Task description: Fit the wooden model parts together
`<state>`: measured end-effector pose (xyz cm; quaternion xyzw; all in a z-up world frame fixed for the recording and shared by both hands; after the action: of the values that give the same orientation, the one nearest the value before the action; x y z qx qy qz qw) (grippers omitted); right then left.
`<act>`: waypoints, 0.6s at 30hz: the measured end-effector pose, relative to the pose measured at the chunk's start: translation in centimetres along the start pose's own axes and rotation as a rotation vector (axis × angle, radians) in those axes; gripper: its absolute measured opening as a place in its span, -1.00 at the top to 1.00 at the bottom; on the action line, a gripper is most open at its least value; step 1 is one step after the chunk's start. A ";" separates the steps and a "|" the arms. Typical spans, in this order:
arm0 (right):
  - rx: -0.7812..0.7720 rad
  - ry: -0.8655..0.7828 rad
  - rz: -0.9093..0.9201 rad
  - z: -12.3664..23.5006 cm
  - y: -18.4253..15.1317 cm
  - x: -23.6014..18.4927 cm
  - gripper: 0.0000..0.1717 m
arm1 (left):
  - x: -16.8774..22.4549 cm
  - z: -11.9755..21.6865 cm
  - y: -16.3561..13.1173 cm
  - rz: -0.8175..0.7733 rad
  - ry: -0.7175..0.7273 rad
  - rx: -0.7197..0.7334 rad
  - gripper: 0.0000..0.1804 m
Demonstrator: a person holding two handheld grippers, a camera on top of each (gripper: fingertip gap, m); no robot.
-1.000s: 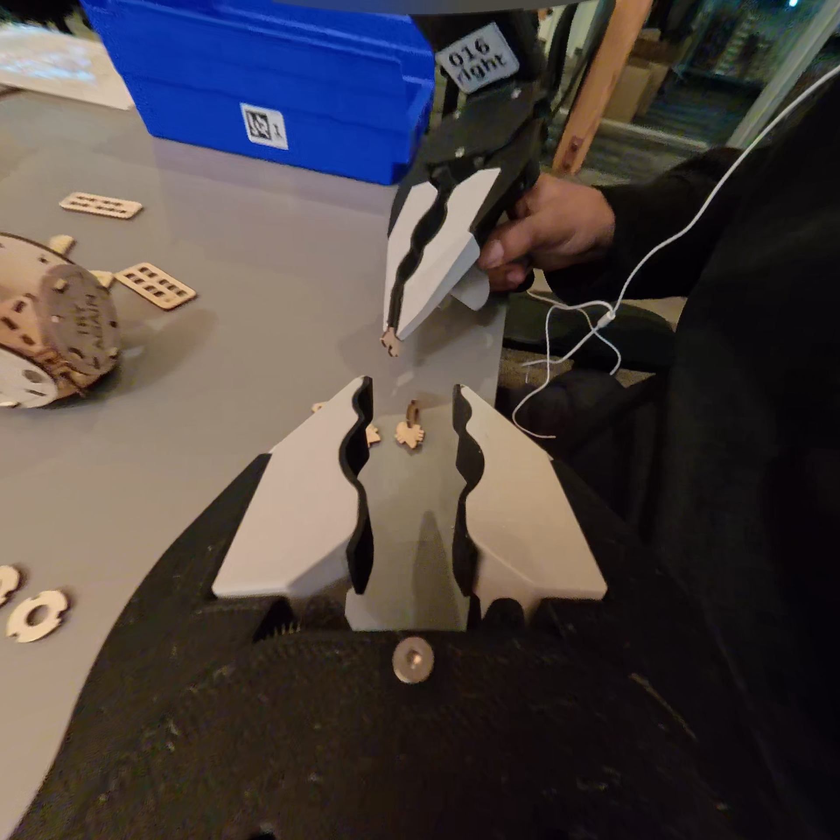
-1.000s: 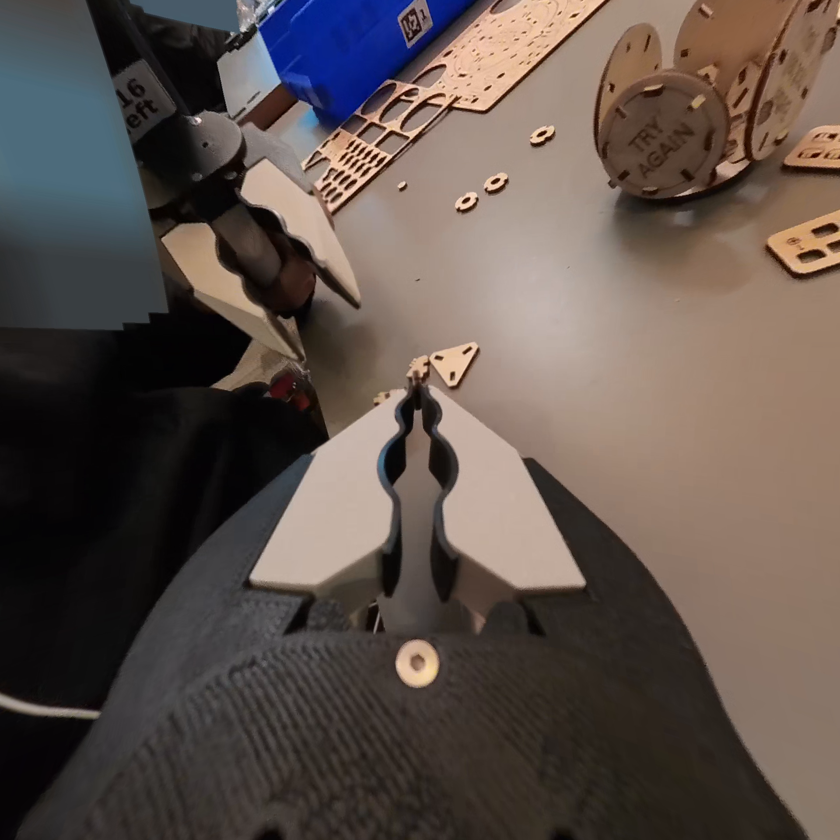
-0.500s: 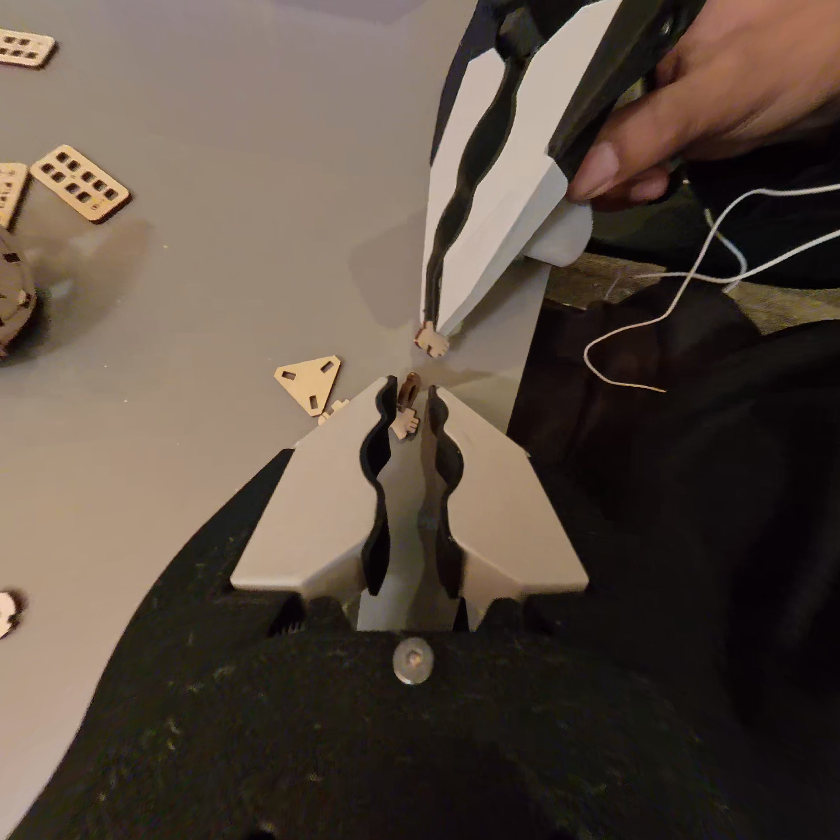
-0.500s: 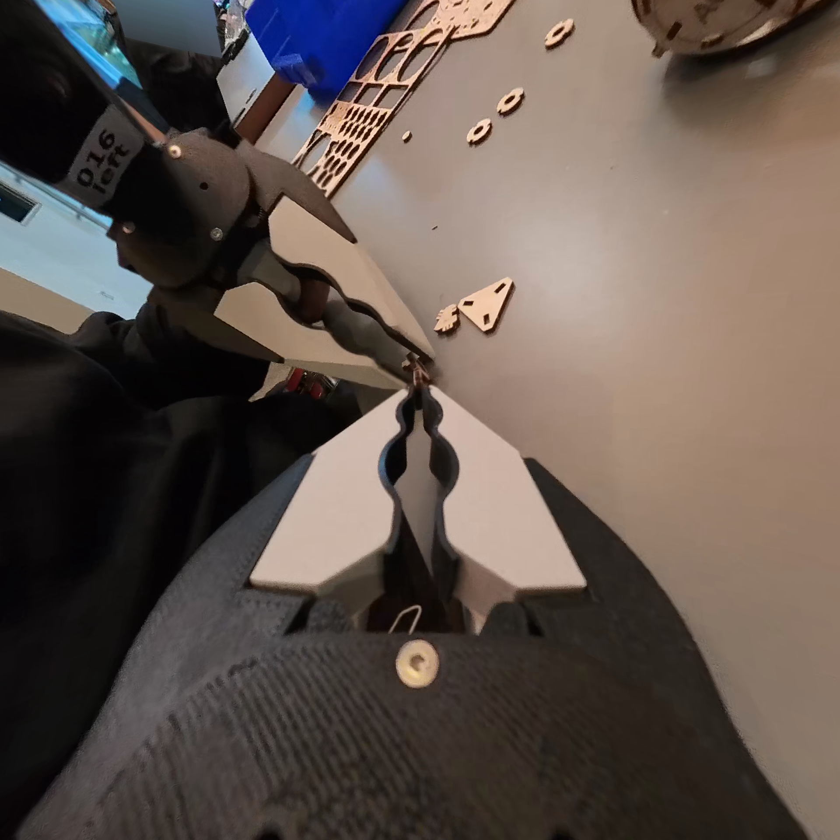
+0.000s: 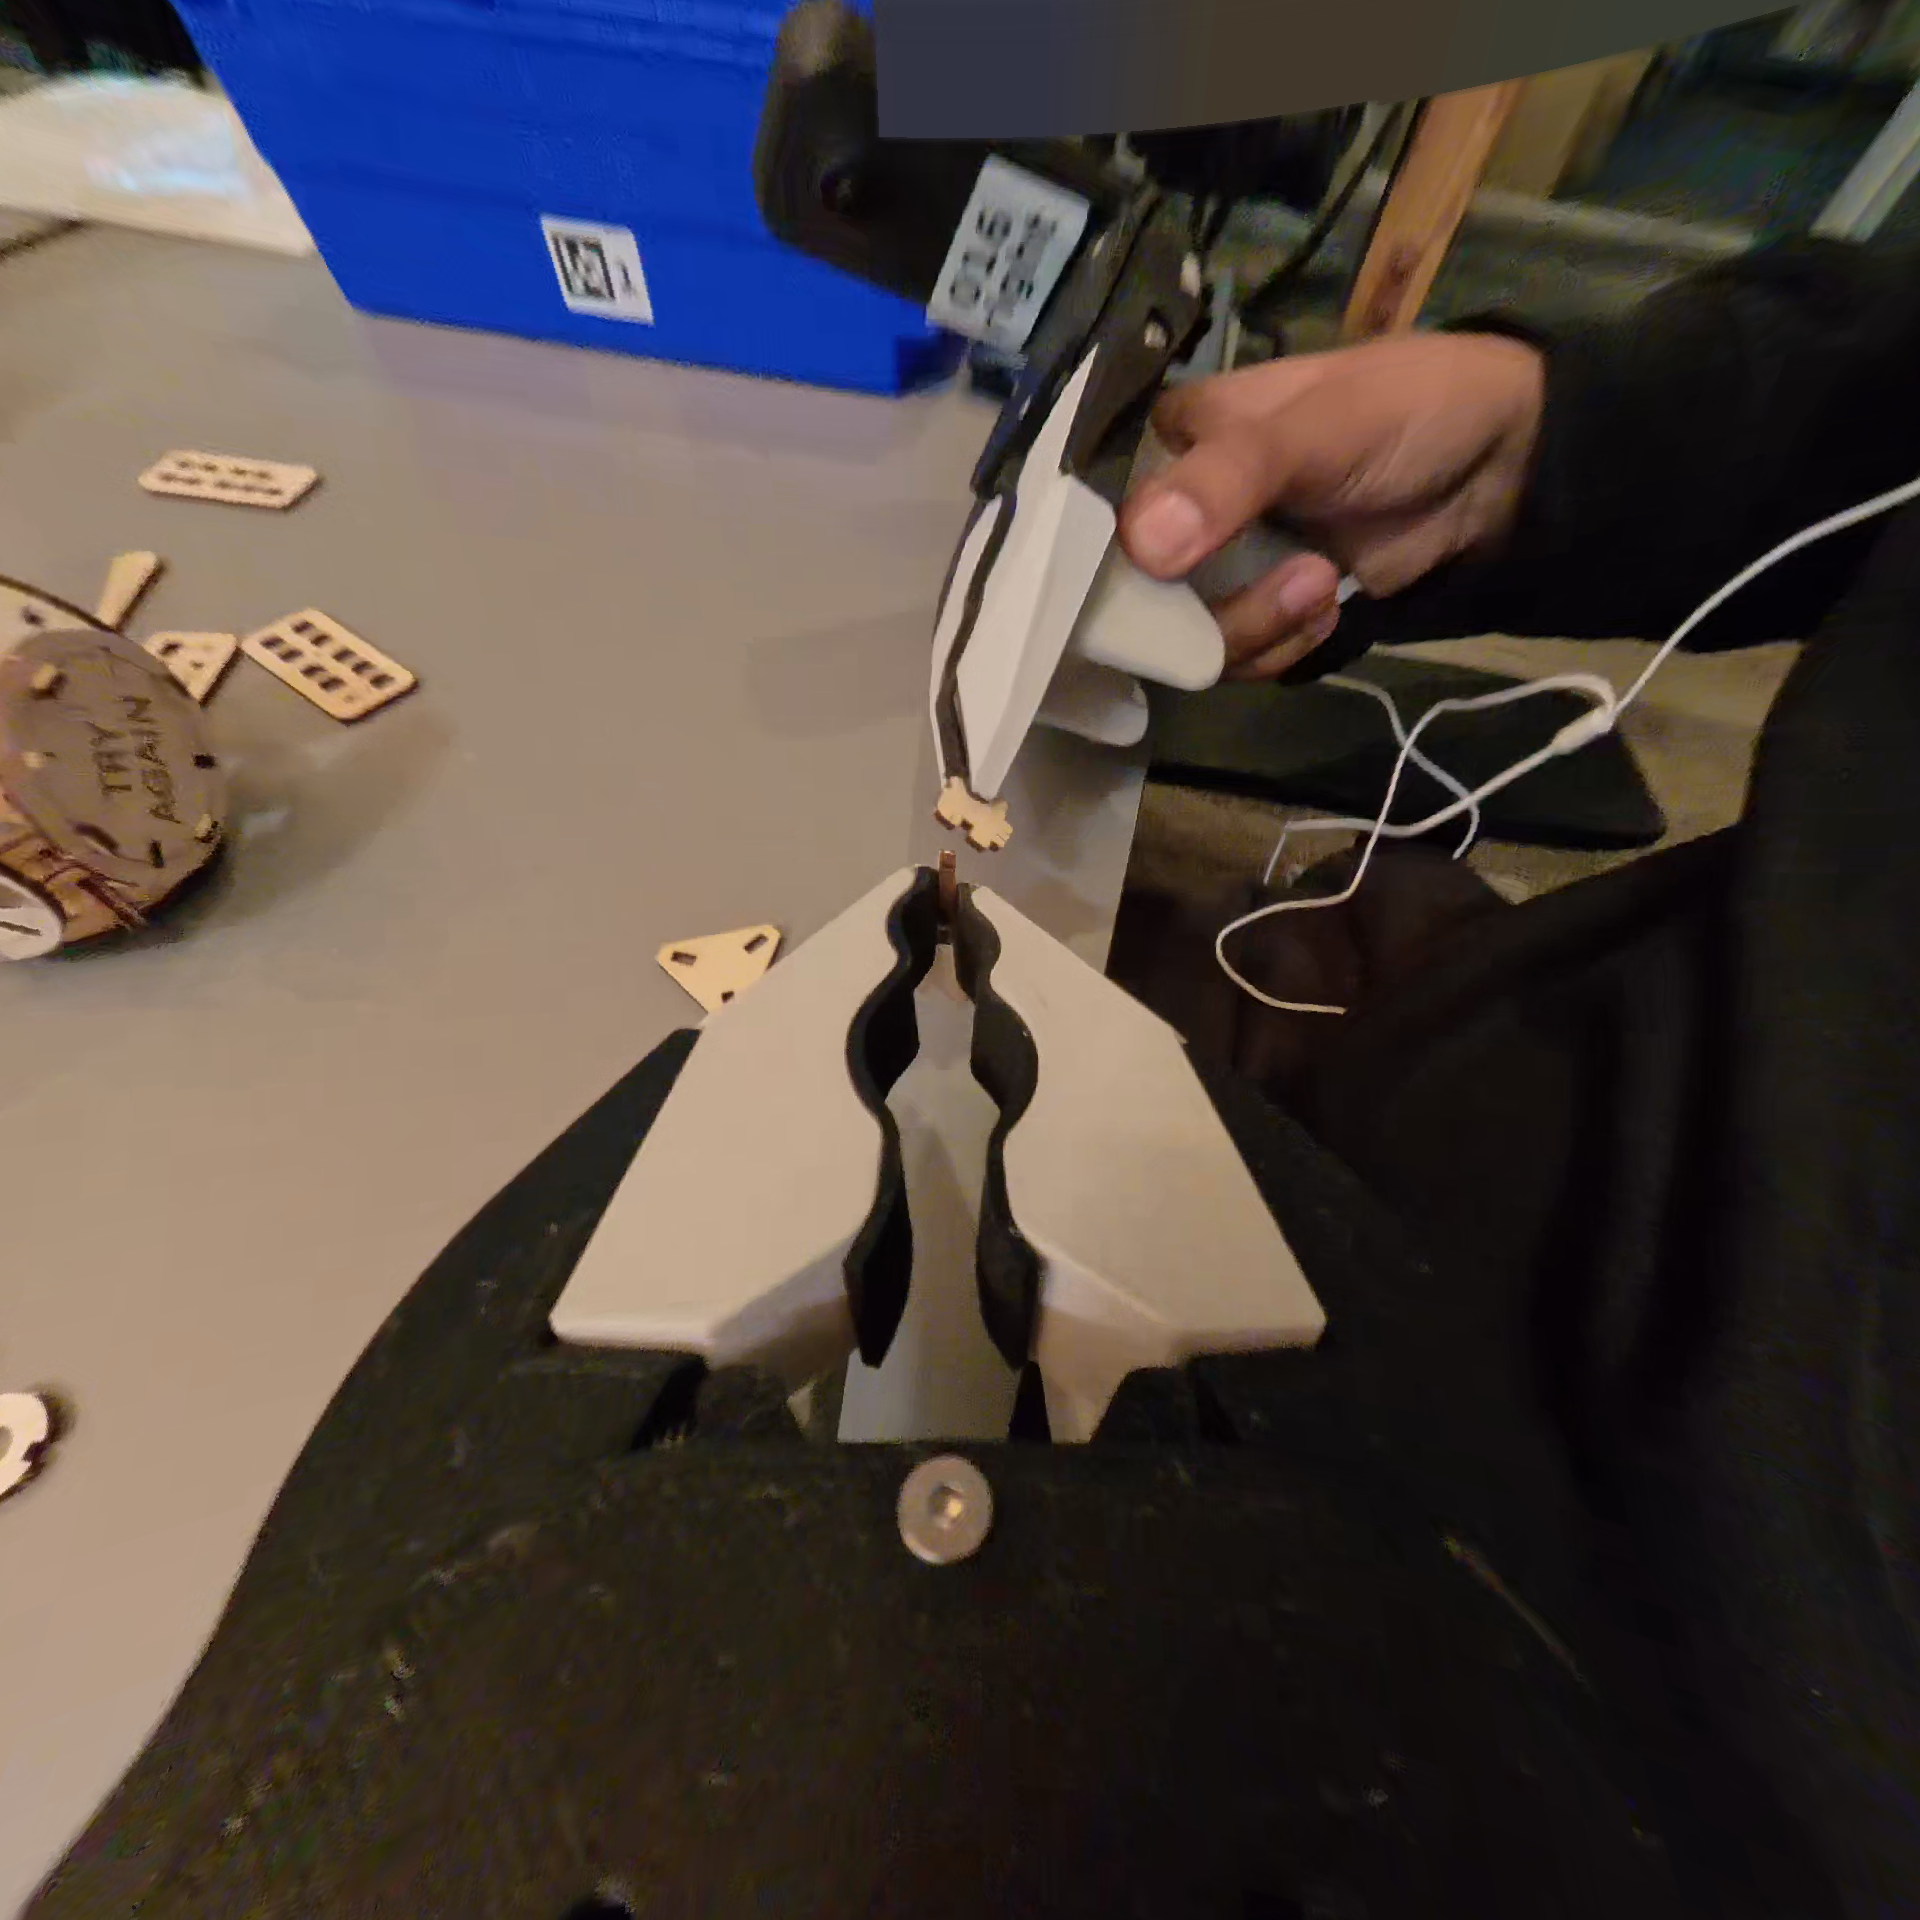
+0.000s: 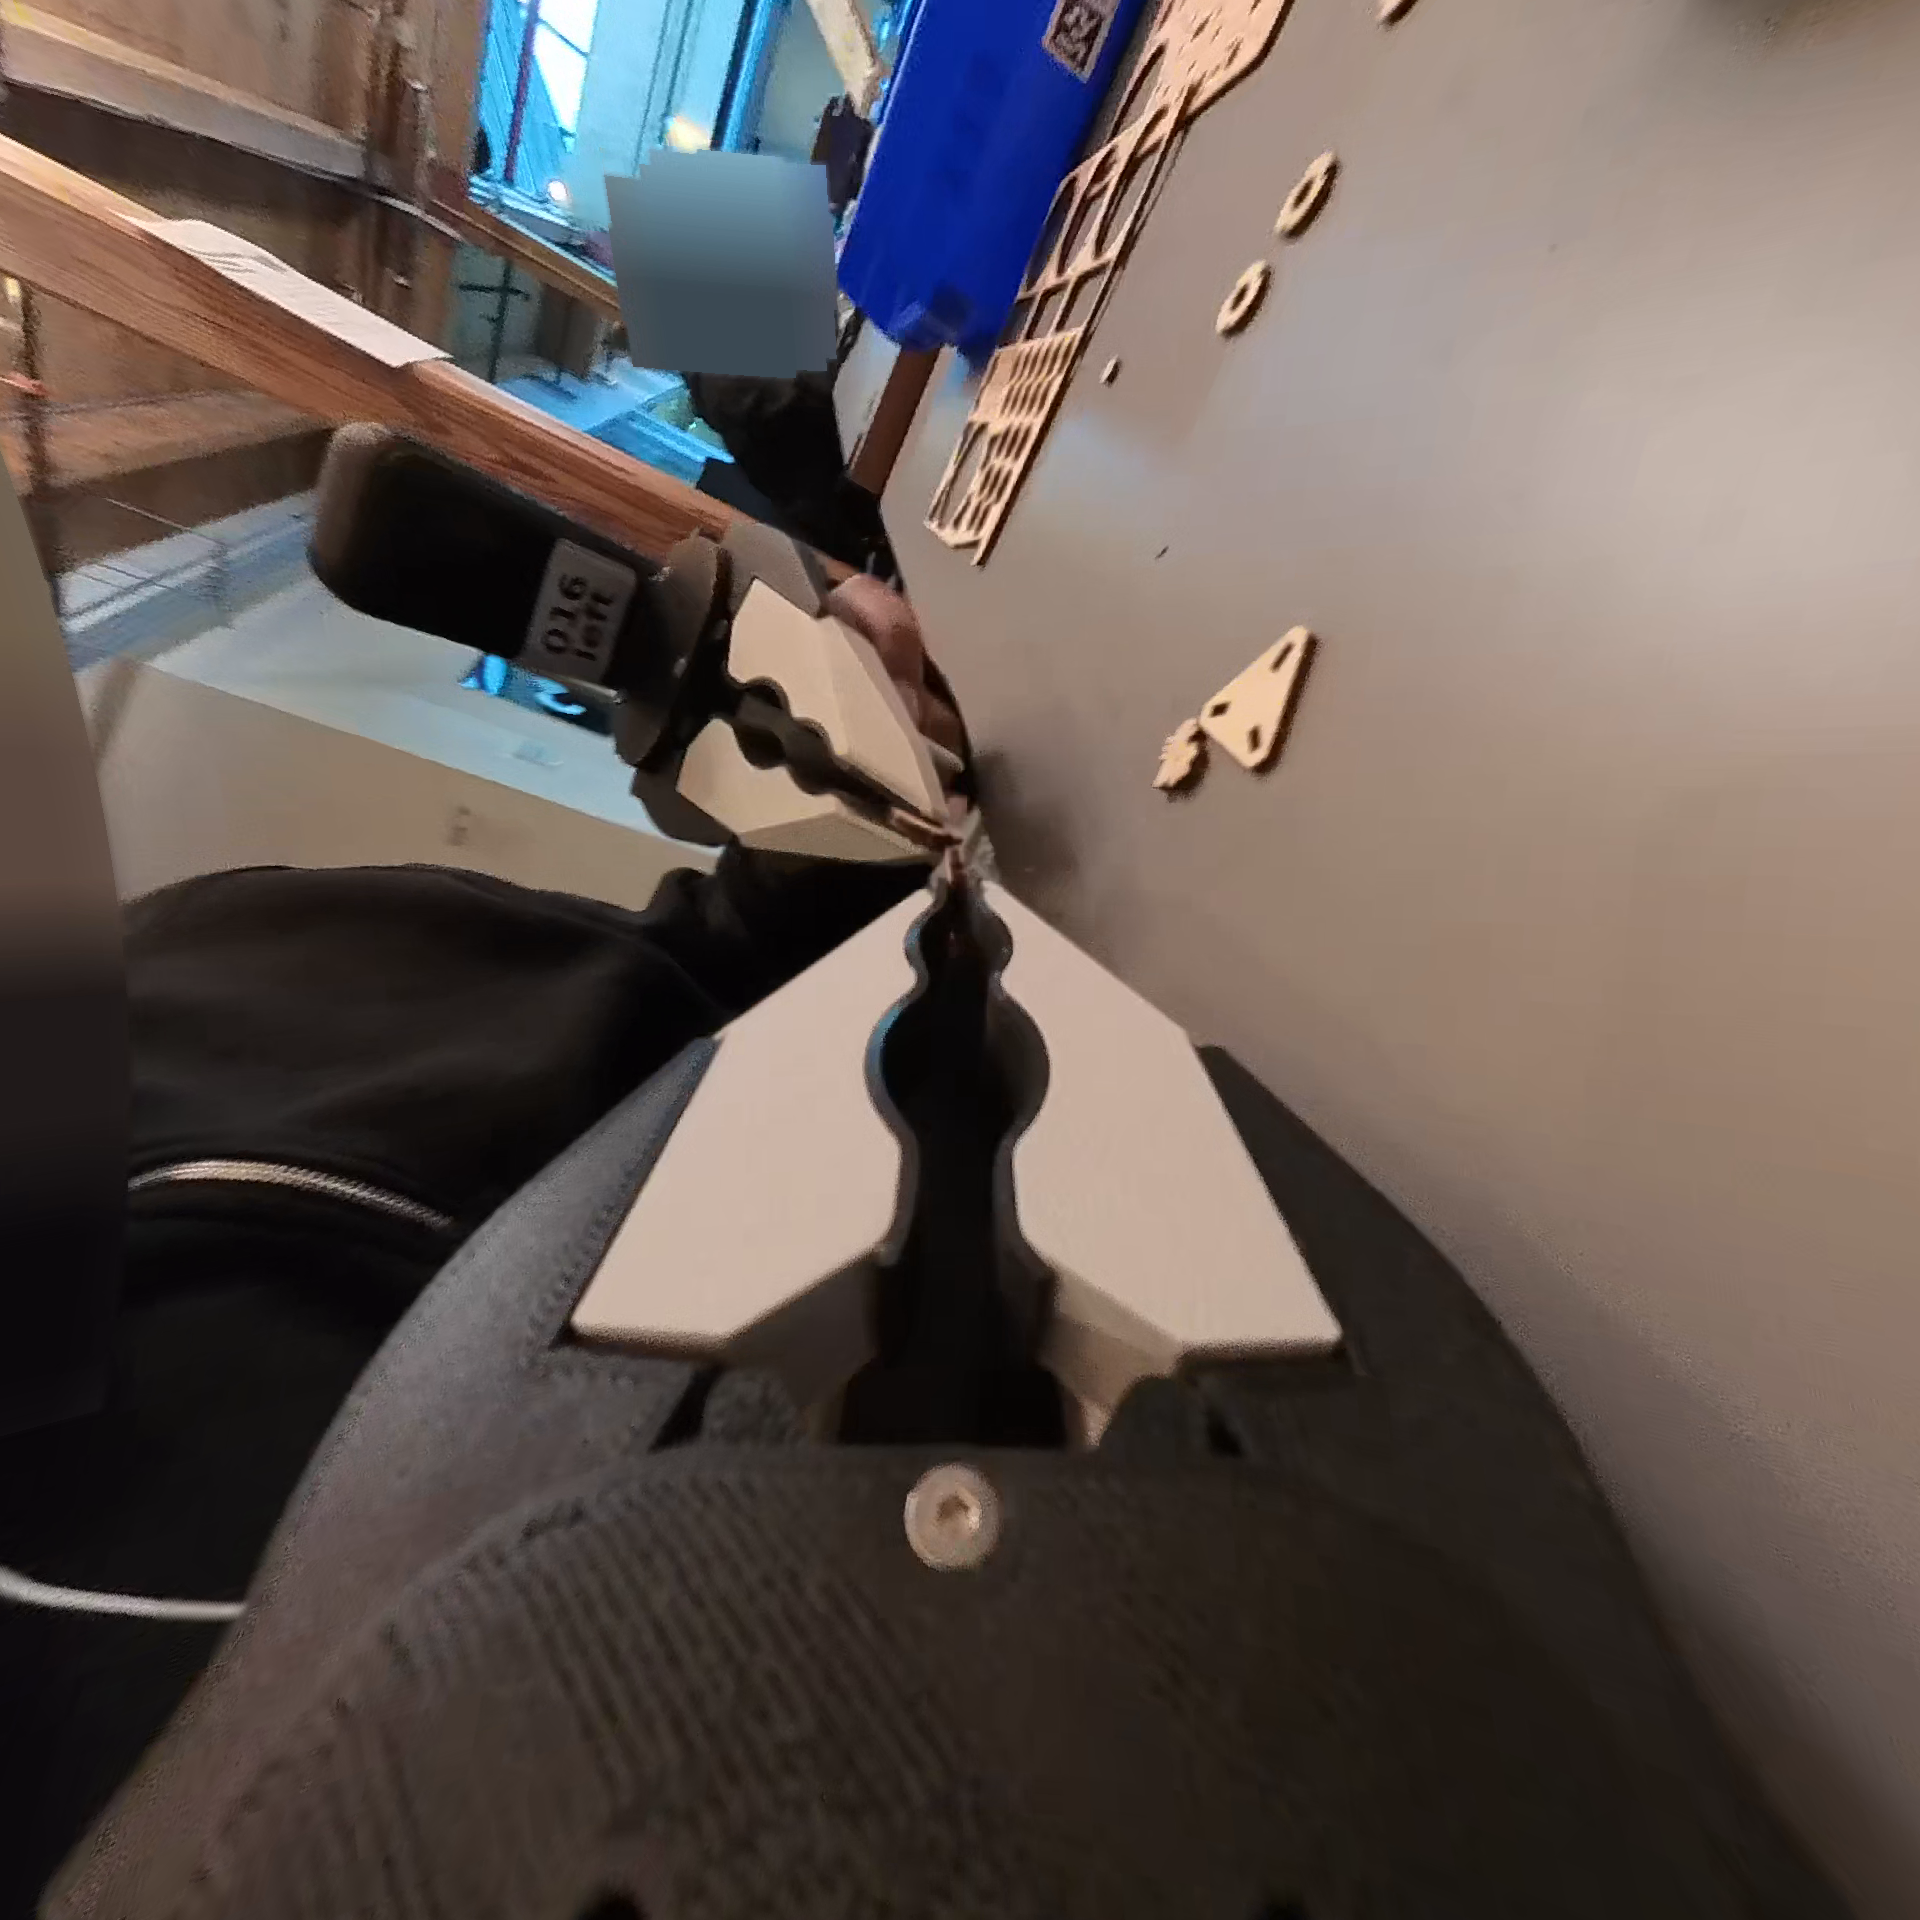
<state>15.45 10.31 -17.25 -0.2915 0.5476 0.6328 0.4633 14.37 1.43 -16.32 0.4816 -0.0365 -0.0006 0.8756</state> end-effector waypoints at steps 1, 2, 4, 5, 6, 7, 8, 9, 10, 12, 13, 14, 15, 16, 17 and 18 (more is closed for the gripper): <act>-0.016 0.024 -0.016 -0.2 0.0 -0.2 0.99 | -0.1 0.3 0.2 0.005 -0.001 0.029 1.00; -0.031 0.054 -0.030 -0.4 0.0 -0.5 0.99 | 0.0 0.6 0.3 0.004 -0.008 0.048 1.00; -0.054 0.132 -0.076 -0.9 0.2 -1.2 1.00 | 0.1 0.8 0.3 -0.003 -0.012 0.064 1.00; -0.064 0.161 -0.100 -1.0 0.3 -1.4 1.00 | 0.2 0.8 0.4 -0.008 -0.015 0.068 1.00; -0.076 0.175 -0.117 -1.1 0.4 -1.5 1.00 | 0.2 0.9 0.4 -0.011 -0.015 0.072 1.00; -0.094 0.179 -0.130 -1.2 0.5 -1.4 1.00 | 0.2 0.9 0.4 -0.012 -0.016 0.079 1.00; -0.108 0.180 -0.140 -1.2 0.5 -1.3 1.00 | 0.2 1.0 0.5 -0.011 -0.020 0.088 1.00; -0.112 0.189 -0.152 -1.1 0.6 -1.3 1.00 | 0.2 1.2 0.6 -0.007 -0.024 0.100 1.00; -0.108 0.213 -0.169 -1.0 0.9 -1.3 1.00 | 0.2 1.3 0.7 0.000 -0.031 0.112 1.00; -0.101 0.261 -0.208 -0.9 1.2 -1.2 1.00 | 0.2 1.5 0.8 0.014 -0.053 0.131 1.00; -0.098 0.278 -0.227 -0.9 1.3 -1.0 1.00 | 0.2 1.6 0.9 0.016 -0.063 0.146 1.00; -0.100 0.298 -0.247 -1.0 1.2 -0.9 0.99 | 0.2 1.7 1.1 0.014 -0.069 0.162 1.00; -0.107 0.323 -0.265 -1.2 1.1 -0.8 1.00 | 0.3 1.8 1.1 0.011 -0.070 0.169 1.00; -0.111 0.346 -0.279 -1.3 1.1 -0.9 1.00 | 0.3 1.7 1.2 0.008 -0.070 0.170 1.00; -0.113 0.369 -0.289 -1.4 1.1 -0.9 1.00 | 0.4 1.7 1.2 0.002 -0.072 0.167 1.00; -0.112 0.388 -0.298 -1.4 1.1 -1.0 0.99 | 0.4 1.8 1.2 -0.002 -0.067 0.174 1.00</act>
<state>14.61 8.70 -16.23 -0.5103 0.5414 0.5190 0.4208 14.59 0.57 -14.32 0.5555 -0.0652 -0.0146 0.8288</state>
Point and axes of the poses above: each gripper's, where its closed fingertips meet, z back along the fingers, y out of its top, x = y × z across the jaws, the point moved 4 cm from there along z, back along the fingers, and after that the axes turned 9 degrees about -x, right-handed, at the moved point
